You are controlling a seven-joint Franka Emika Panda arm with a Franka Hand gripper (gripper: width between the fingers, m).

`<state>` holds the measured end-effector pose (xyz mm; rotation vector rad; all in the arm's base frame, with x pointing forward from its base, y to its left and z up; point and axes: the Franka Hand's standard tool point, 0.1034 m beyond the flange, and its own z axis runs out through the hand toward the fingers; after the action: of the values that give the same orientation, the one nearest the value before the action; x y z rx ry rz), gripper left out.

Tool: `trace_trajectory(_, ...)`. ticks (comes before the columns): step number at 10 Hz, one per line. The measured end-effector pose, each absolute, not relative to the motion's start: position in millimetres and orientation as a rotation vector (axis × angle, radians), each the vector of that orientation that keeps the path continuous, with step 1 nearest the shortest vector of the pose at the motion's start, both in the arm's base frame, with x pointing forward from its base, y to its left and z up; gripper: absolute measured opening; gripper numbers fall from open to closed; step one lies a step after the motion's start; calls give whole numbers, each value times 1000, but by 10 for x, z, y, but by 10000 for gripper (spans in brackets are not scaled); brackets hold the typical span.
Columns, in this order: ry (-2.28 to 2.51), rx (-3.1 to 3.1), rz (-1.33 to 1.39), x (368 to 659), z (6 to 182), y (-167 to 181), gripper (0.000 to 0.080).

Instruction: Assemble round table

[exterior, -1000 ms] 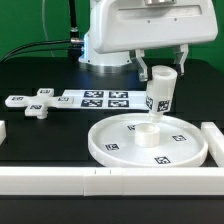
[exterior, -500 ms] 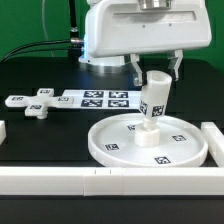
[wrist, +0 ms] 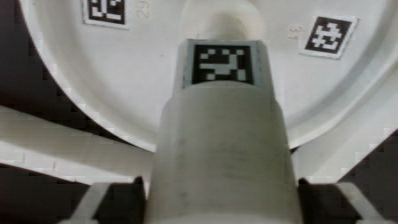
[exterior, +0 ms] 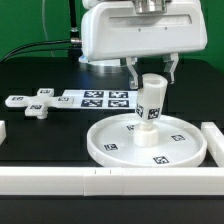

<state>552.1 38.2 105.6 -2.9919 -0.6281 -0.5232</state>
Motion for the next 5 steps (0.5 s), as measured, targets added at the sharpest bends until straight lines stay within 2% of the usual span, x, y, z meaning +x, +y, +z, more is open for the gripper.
trace_trajectory(3, -629, -2997, -531, 5490, 1004, 362, 409)
trace_trajectory(5, -613, -3022, -626, 5474, 969, 227, 409)
